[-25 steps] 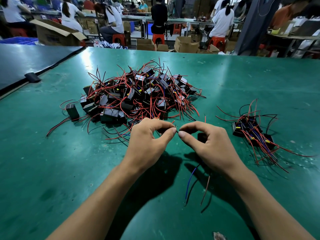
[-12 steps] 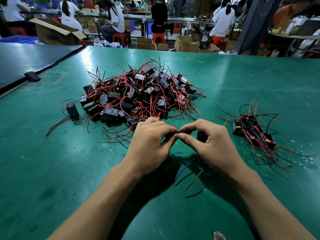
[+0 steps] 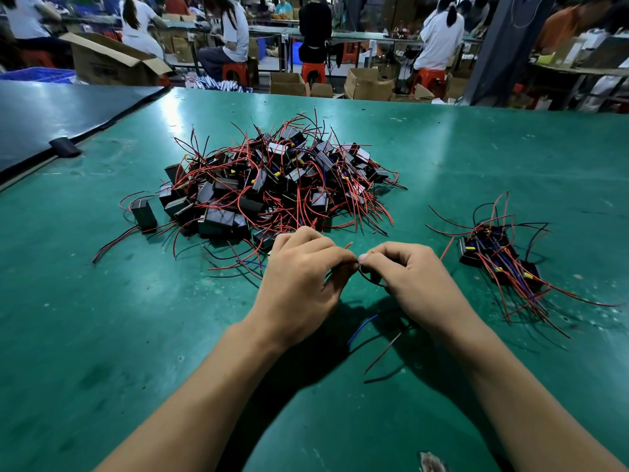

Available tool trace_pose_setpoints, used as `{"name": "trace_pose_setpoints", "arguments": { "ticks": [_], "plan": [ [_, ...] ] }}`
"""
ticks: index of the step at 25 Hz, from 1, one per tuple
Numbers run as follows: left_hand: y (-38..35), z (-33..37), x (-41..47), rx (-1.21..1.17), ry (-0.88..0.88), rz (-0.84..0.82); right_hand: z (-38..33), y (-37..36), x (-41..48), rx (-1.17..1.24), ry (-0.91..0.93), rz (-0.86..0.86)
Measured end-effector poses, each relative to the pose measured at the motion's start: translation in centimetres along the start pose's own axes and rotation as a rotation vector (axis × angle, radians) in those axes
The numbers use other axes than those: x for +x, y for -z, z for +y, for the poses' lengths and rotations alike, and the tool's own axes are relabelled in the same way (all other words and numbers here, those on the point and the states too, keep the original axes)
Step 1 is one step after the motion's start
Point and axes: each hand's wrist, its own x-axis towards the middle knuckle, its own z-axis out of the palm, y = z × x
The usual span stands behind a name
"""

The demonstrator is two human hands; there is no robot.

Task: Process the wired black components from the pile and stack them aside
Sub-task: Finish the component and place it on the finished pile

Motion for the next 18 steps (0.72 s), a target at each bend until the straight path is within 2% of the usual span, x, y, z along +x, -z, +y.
{"name": "trace_pose_setpoints", "arguments": {
  "ticks": [2, 7, 9, 18],
  "plan": [
    [0.0, -0.1, 0.0, -0.021, 0.031, 0.007, 0.1, 0.2, -0.1, -0.001, 0.062, -0.003],
    [0.1, -0.7, -0.1, -0.125, 0.136, -0.051, 0.6, 1.0, -0.2, -0.189, 0.437, 0.043],
    [0.2, -0.7, -0.1, -0.151, 0.143, -0.073, 1.1, 1.0, 0.1, -0.236, 0.528, 0.035],
    [0.1, -0.8, 0.0, -0.159, 0.143, -0.08, 2.3, 0.8, 0.6, -0.229, 0.596, 0.047]
  ]
}}
